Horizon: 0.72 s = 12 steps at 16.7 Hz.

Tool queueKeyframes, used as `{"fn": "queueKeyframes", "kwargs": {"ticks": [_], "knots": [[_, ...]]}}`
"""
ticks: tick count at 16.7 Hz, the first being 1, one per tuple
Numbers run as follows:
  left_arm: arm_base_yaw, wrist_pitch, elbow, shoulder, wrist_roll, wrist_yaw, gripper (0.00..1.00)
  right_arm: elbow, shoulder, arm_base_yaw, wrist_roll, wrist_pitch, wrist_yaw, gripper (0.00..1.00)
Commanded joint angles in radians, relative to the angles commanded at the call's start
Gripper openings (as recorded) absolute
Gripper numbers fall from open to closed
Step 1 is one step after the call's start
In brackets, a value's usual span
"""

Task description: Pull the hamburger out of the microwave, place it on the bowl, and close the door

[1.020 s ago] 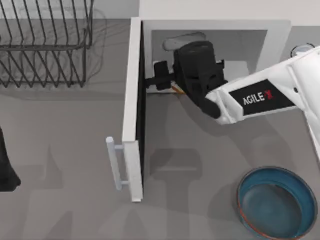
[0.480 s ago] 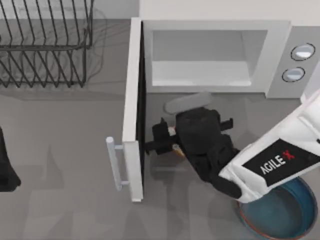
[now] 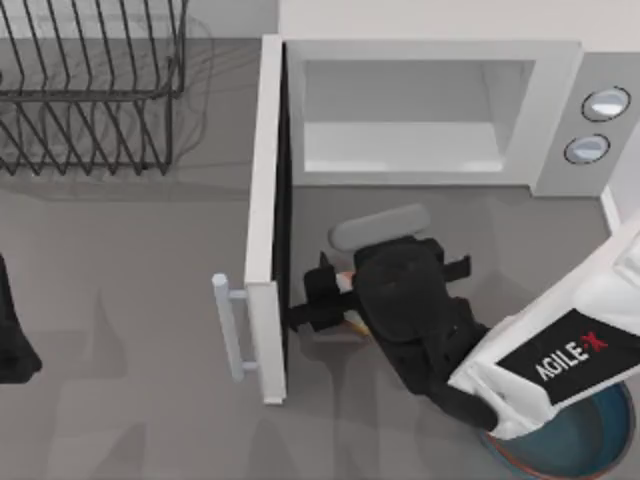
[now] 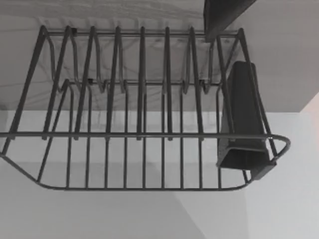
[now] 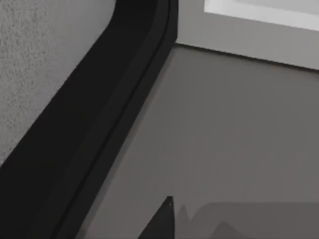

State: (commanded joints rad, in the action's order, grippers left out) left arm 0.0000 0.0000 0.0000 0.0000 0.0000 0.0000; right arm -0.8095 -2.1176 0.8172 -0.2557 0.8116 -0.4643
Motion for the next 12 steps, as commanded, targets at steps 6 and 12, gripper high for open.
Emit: {"fn": "queueKeyframes", "kwargs": {"ticks": [6, 12], "knots": [[0.0, 0.0, 0.0, 0.0, 0.0, 0.0, 1.0, -0.032, 0.099, 0.0, 0.001, -0.114, 0.001, 0.0], [0.0, 0.0, 0.0, 0.0, 0.0, 0.0, 1.0, -0.076, 0.268, 0.0, 0.001, -0.338, 0.004, 0.0]]}}
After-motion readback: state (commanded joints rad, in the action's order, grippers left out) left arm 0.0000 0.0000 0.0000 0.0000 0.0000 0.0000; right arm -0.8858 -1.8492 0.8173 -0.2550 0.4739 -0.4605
